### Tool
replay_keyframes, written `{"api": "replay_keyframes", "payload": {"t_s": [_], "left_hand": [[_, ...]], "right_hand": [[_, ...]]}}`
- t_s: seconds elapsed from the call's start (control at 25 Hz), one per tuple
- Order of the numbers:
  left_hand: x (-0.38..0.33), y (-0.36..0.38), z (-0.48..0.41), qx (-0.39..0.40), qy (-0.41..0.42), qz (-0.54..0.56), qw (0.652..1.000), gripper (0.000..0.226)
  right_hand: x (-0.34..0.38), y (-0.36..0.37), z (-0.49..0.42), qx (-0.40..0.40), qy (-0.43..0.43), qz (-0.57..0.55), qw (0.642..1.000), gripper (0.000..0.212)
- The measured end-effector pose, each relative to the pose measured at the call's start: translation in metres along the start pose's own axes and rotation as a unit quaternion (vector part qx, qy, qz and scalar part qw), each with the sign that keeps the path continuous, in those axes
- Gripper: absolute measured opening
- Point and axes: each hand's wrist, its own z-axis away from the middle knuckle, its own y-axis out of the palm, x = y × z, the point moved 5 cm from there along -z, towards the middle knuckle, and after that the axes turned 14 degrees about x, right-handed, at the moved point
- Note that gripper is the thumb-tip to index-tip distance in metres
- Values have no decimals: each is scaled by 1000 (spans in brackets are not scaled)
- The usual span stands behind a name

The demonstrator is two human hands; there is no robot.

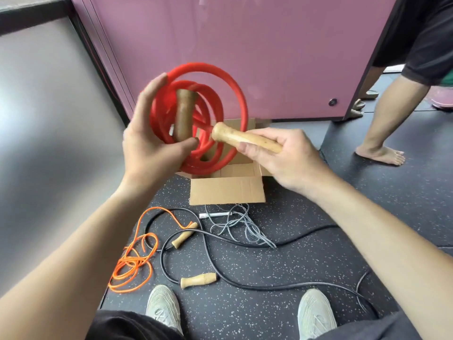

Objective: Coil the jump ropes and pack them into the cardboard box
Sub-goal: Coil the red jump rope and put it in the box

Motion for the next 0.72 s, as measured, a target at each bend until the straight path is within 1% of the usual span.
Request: {"api": "replay_keyframes", "payload": {"t_s": [0.04,0.08,0.12,0.2,0.24,0.32,0.36,0.4,0.44,0.48,0.56,0.6,0.64,0.72], "left_hand": [[11,-9,-2,-31,-41,28,998,95],[17,-14,-2,-46,-74,52,995,96],[22,-13,-2,-43,-95,64,992,96],[25,-7,-1,-3,-111,90,990,99],[22,-3,-2,25,-112,129,985,101],[10,4,0,97,-89,206,970,104],[1,10,3,134,-69,228,962,104],[-10,17,6,171,-47,245,953,103],[-19,25,10,203,-30,253,945,103],[-26,33,13,230,-14,253,939,102],[-35,45,17,253,6,245,936,102],[-36,46,18,257,11,240,936,103],[-37,45,17,254,13,235,938,106],[-33,42,16,238,5,217,947,105]], "right_hand": [[0,-8,0,5,-20,-15,1000,23],[-1,-18,1,8,-34,-37,999,20],[-3,-27,1,-5,-41,-68,997,18],[-11,-49,4,-66,-29,-161,984,16],[-16,-60,6,-105,-17,-222,969,16],[-30,-74,11,-192,17,-339,921,23],[-38,-75,14,-230,43,-375,897,25],[-48,-69,15,-249,70,-401,879,26],[-56,-57,15,-247,99,-426,865,26],[-65,-44,13,-229,127,-448,855,25],[-74,-26,9,-179,178,-492,833,28],[-70,-27,9,-162,183,-504,829,33],[-65,-32,8,-150,173,-505,832,34],[-54,-43,11,-154,145,-471,857,29]]}}
